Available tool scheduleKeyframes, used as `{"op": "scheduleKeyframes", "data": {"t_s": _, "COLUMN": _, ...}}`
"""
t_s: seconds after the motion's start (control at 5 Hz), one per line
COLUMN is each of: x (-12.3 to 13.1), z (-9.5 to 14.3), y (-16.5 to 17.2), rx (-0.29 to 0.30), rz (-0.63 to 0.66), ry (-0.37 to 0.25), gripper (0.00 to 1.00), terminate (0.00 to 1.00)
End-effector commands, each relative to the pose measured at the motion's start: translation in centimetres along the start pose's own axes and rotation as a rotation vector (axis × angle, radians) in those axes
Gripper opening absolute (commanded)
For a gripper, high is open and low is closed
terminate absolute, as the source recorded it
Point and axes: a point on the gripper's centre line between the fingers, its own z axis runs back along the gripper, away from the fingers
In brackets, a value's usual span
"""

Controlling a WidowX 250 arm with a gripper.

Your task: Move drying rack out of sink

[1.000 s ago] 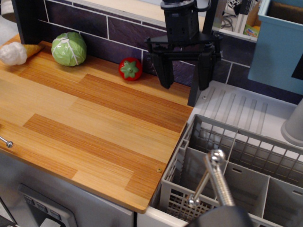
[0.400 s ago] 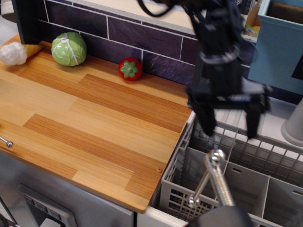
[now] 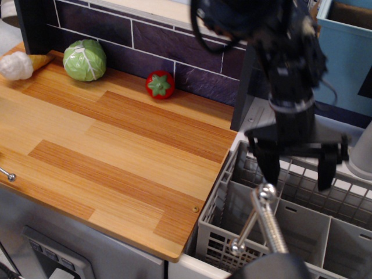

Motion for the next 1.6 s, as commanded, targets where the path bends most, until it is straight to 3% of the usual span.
{"op": "scheduleKeyframes", "data": {"t_s": 0.0, "x": 2.3, "z": -0.5, "y": -0.2, "rx": 0.045, "rz": 0.021, "ry": -0.004, "gripper": 1.0, "terminate": 0.0}}
{"op": "scheduleKeyframes", "data": {"t_s": 0.2, "x": 2.3, "z": -1.9, "y": -0.1, "rx": 0.077, "rz": 0.024, "ry": -0.003, "gripper": 1.0, "terminate": 0.0}}
{"op": "scheduleKeyframes", "data": {"t_s": 0.4, "x": 2.0, "z": -1.9, "y": -0.2, "rx": 0.092, "rz": 0.027, "ry": -0.017, "gripper": 0.0, "terminate": 0.0}}
{"op": "scheduleKeyframes", "data": {"t_s": 1.0, "x": 3.1, "z": -0.6, "y": 0.4, "rx": 0.098, "rz": 0.015, "ry": 0.058, "gripper": 0.0, "terminate": 0.0}}
{"op": "scheduleKeyframes", "data": {"t_s": 1.4, "x": 2.4, "z": 9.0, "y": -1.9, "rx": -0.013, "rz": -0.077, "ry": 0.025, "gripper": 0.0, "terminate": 0.0}}
